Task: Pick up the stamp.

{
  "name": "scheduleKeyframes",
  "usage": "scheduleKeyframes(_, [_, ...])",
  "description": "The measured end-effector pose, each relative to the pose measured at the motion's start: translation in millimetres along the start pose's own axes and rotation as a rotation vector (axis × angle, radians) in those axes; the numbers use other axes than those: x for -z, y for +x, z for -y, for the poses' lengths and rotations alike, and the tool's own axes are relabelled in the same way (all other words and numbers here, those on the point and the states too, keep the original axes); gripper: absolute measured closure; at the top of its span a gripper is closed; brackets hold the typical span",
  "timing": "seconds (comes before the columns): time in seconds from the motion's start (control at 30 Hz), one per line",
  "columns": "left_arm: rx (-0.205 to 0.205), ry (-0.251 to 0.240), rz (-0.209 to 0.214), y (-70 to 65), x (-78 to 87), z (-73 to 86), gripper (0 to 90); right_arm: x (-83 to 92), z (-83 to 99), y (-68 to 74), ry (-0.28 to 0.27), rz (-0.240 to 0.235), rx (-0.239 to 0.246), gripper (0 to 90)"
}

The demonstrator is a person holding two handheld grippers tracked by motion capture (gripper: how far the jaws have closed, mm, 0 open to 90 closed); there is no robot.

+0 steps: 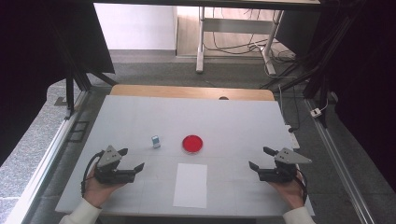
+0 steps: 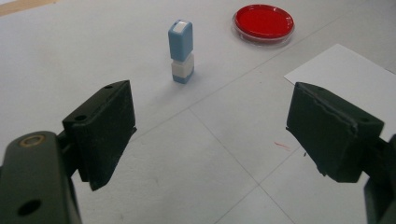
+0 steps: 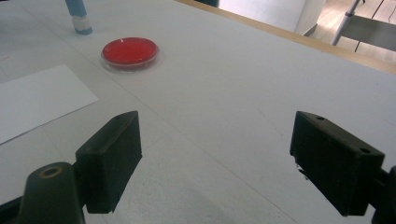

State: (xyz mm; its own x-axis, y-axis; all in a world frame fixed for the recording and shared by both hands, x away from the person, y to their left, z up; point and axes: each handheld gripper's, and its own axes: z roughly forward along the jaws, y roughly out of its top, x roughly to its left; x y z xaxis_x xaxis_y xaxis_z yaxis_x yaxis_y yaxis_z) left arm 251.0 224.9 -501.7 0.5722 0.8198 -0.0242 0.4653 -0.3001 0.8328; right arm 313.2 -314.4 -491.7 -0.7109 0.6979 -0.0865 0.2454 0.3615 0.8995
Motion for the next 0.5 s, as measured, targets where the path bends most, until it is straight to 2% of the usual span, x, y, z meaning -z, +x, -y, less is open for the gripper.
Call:
scheduleKeyframes(0.33, [-0.007,-0.008,-0.005,-1.4,1.0,-0.8,15.5,-2.5,0.1,0.7,0.006,0.003,0.008,17.1])
scheduleKeyframes(0.5, [-0.023,-0.007,0.001,-2.0,1.0,-0.9,15.6,-3.7,-0.1,1.1,0.002,0.005,-0.009,17.4])
